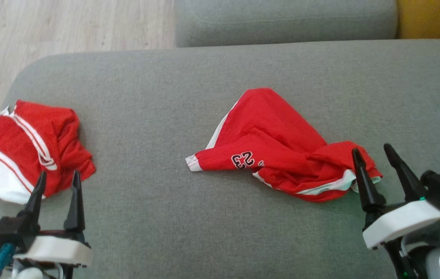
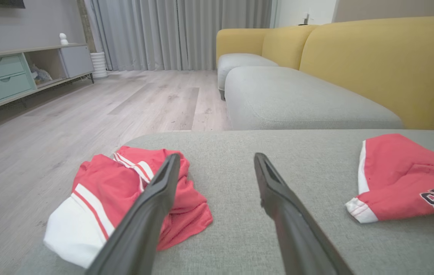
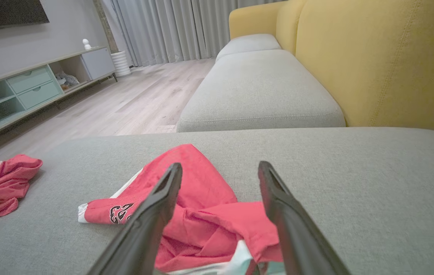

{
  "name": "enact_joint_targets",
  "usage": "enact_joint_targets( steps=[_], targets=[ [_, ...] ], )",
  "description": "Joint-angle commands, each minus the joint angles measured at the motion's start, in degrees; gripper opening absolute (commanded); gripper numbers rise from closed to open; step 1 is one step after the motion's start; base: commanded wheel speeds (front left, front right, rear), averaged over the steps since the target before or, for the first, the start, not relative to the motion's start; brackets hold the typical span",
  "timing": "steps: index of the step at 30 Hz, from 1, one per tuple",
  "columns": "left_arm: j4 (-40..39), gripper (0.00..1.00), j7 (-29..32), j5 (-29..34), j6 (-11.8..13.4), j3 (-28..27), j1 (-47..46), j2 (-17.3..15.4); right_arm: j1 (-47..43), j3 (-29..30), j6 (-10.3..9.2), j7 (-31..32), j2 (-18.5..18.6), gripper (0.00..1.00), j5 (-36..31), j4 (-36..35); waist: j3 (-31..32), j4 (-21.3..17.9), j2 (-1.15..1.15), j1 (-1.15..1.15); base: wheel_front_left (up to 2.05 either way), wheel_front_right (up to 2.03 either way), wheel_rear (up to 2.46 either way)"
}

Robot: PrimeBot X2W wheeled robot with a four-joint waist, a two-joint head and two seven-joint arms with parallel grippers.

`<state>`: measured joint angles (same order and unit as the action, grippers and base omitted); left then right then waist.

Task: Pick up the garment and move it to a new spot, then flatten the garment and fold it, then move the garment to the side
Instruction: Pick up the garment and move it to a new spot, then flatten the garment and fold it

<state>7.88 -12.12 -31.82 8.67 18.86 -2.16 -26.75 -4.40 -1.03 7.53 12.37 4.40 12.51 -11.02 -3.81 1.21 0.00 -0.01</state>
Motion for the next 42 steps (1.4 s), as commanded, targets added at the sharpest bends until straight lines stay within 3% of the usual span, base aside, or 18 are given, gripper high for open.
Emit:
enact_joint_targets(
  steps=[1,7,29,35,42],
  targets=[
    [-2.28,1.00,0.10,-0.16,0.67,-2.15,-1.59,-2.33,0.80,-1.21,-0.04,0.36,0.81,1.00,-0.51,-2.37,0.69,-0.40,0.00,0.01,0.00,0.00,0.00],
    [-4.21,1.00,1.57,0.17,1.93,-1.39,0.59,-2.70,-0.39,-1.15,-0.04,1.04,0.34,1.00,-0.76,-3.31,1.41,-0.77,0.00,0.01,0.00,0.00,0.00],
    [-5.34,1.00,2.32,-0.63,2.71,-1.28,0.03,-3.10,0.11,-1.41,-0.04,1.83,0.01,1.00,-0.80,-3.34,0.34,-0.89,0.00,0.01,0.00,0.00,0.00],
    [-6.14,1.00,2.74,-0.10,3.08,-0.75,-1.92,-2.79,4.73,-7.28,-0.04,7.27,3.88,1.00,2.39,0.11,-2.12,0.08,0.00,0.01,0.00,0.00,0.00],
    [-6.23,1.00,2.45,1.42,2.57,1.19,-7.37,-1.00,17.22,-21.32,-0.04,16.86,10.28,1.00,7.99,5.54,-7.12,3.88,0.00,0.01,0.00,0.00,0.00]
  ],
)
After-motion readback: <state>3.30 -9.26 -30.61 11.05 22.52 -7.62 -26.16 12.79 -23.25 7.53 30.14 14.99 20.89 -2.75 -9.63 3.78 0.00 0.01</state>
